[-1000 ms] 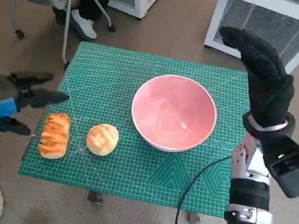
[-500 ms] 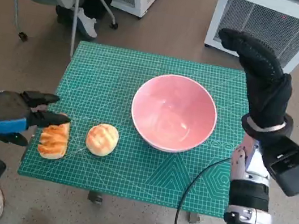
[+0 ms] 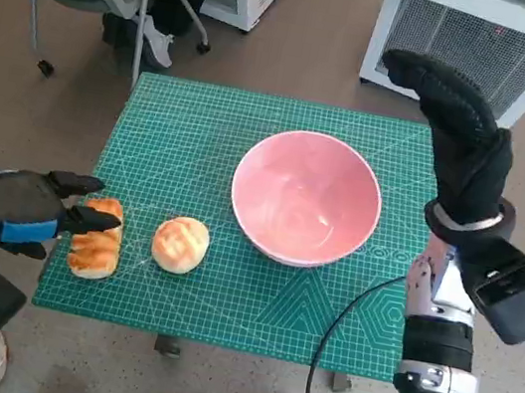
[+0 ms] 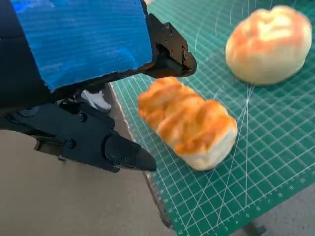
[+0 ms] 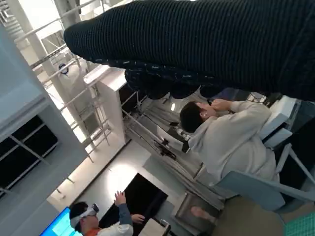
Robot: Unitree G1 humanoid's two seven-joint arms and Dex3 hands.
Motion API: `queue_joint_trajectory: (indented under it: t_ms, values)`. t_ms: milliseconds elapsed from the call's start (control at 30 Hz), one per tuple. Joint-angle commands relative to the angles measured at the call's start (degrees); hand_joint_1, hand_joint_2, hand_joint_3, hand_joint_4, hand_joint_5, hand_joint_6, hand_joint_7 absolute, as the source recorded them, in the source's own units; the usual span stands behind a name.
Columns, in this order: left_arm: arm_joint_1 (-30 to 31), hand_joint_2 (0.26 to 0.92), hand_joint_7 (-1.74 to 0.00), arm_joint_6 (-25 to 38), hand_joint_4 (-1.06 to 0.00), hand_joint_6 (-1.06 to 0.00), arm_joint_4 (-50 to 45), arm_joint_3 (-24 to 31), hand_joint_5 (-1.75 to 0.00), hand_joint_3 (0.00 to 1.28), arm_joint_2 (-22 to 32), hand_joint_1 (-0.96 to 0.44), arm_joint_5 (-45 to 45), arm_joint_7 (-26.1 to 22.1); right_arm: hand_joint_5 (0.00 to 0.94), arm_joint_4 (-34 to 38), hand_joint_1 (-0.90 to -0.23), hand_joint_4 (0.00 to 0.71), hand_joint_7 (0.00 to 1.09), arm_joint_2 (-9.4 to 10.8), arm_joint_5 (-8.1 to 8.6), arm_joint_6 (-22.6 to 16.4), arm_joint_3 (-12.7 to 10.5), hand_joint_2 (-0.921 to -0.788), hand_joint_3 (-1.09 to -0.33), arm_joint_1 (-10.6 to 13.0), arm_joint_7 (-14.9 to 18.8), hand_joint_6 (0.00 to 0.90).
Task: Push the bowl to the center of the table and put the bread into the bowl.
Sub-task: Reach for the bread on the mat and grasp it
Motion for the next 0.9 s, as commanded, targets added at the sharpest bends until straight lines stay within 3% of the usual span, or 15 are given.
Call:
queue_joint_trajectory:
  t_ms: [33, 267, 467, 533, 567, 600, 633, 700, 767, 867, 900]
  values:
    - [-1.63, 0.912, -0.02, -0.86, -0.26, -0.43, 4.18, -2.82, -0.02, 0.05, -2.27, 0.01, 1.88, 3.05, 0.015, -0.01, -0.567, 0.231, 0.66, -0.13, -0.14, 0.67, 0.26, -0.921, -0.804, 1.56, -0.37, -0.001]
    - [-4.33, 0.920, -0.06, -3.99, -0.41, -0.51, 11.58, -7.05, -0.07, 0.11, -4.91, 0.02, 6.36, 11.73, 0.014, -2.09, -0.560, 0.229, 0.66, 0.20, 0.04, 1.30, 0.62, -0.921, -0.810, 2.58, -0.72, -0.001]
    - [-6.40, 0.921, -0.13, -6.24, -0.60, -0.61, 15.68, -10.61, -0.09, 0.19, -5.98, 0.01, 11.03, 20.85, 0.013, -3.00, -0.564, 0.227, 0.65, 0.15, 0.28, 1.72, 0.74, -0.921, -0.812, 3.24, -0.82, -0.001]
    - [-7.00, 0.921, -0.32, -7.26, -0.68, -0.58, 17.06, -11.52, -0.11, 0.20, -6.37, 0.01, 11.86, 23.57, 0.014, -3.15, -0.567, 0.228, 0.65, 0.11, 0.31, 1.78, 0.70, -0.921, -0.813, 3.41, -0.86, -0.001]
    - [-7.30, 0.921, -0.38, -7.70, -0.64, -0.58, 17.66, -11.98, -0.37, 0.21, -6.50, 0.08, 12.22, 24.78, 0.014, -3.24, -0.567, 0.228, 0.65, 0.10, 0.33, 1.81, 0.70, -0.921, -0.813, 3.49, -0.88, -0.001]
    - [-7.65, 0.921, -0.52, -8.20, -0.56, -0.54, 18.36, -12.49, -0.78, 0.25, -6.71, 0.17, 12.59, 26.03, 0.014, -3.46, -0.567, 0.228, 0.66, 0.12, 0.33, 1.89, 0.71, -0.921, -0.814, 3.61, -0.94, -0.001]
    - [-7.99, 0.921, -0.86, -8.56, -0.52, -0.49, 18.96, -12.98, -0.98, 0.26, -6.85, 0.11, 12.96, 27.09, 0.013, -3.63, -0.566, 0.227, 0.66, 0.14, 0.32, 1.95, 0.73, -0.921, -0.818, 3.69, -0.99, -0.001]
    - [-8.82, 0.921, -1.11, -9.15, -0.50, -0.47, 20.41, -14.08, -1.16, 0.25, -7.30, 0.06, 13.67, 28.96, 0.013, -4.11, -0.564, 0.225, 0.66, 0.19, 0.31, 2.14, 0.76, -0.921, -0.823, 3.94, -1.16, -0.001]
    - [-9.58, 0.921, -1.20, -9.94, -0.50, -0.49, 21.64, -15.02, -1.25, 0.22, -7.46, 0.03, 13.89, 30.24, 0.012, -4.47, -0.562, 0.223, 0.65, 0.20, 0.32, 2.28, 0.78, -0.921, -0.828, 4.16, -1.27, -0.001]
    - [-10.65, 0.921, -1.13, -11.23, -0.52, -0.58, 23.00, -16.10, -1.36, 0.17, -7.28, 0.01, 13.57, 31.29, 0.011, -5.16, -0.562, 0.221, 0.65, 0.19, 0.20, 2.55, 0.86, -0.921, -0.832, 4.51, -1.57, -0.001]
    - [-10.94, 0.914, -1.03, -11.57, -0.52, -0.64, 23.30, -16.33, -1.42, 0.16, -7.18, 0.00, 13.38, 31.41, 0.011, -5.36, -0.562, 0.221, 0.65, 0.18, 0.16, 2.64, 0.87, -0.921, -0.833, 4.62, -1.66, -0.001]
